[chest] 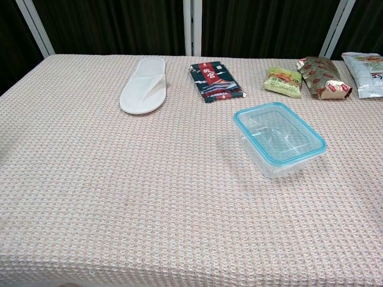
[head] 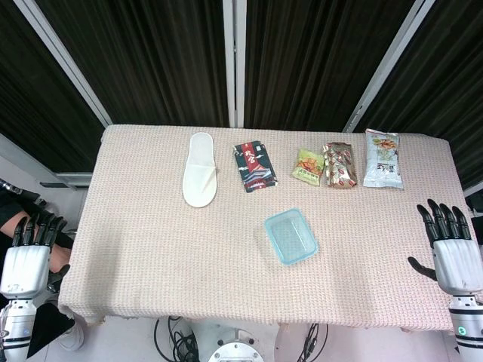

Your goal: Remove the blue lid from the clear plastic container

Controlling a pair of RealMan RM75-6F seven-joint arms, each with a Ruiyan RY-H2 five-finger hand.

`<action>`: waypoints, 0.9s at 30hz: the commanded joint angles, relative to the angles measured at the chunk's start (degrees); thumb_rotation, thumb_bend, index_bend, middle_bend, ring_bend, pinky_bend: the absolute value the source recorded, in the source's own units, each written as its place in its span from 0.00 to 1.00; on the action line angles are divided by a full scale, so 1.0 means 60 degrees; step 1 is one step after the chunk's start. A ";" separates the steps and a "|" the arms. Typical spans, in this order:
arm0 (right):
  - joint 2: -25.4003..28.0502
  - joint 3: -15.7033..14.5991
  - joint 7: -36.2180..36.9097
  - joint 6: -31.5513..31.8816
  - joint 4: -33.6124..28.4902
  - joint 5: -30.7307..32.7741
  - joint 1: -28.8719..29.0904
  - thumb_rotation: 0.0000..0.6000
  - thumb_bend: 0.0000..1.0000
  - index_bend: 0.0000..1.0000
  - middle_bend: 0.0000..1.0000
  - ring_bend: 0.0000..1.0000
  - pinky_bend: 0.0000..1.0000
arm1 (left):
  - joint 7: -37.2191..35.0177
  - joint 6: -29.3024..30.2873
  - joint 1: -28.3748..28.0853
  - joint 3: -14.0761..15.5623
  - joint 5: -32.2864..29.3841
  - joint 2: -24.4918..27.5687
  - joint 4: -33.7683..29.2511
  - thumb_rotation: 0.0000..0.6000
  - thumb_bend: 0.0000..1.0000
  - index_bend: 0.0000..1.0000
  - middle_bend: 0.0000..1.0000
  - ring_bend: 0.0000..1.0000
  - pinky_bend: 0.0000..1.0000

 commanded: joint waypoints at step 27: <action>-0.3008 0.0518 0.0174 -0.3362 0.2683 -0.0973 0.2817 1.00 0.00 0.00 0.00 0.00 0.00 | -0.0707 0.0083 0.0090 0.0040 0.0159 -0.0086 0.0286 1.00 0.00 0.12 0.09 0.00 0.02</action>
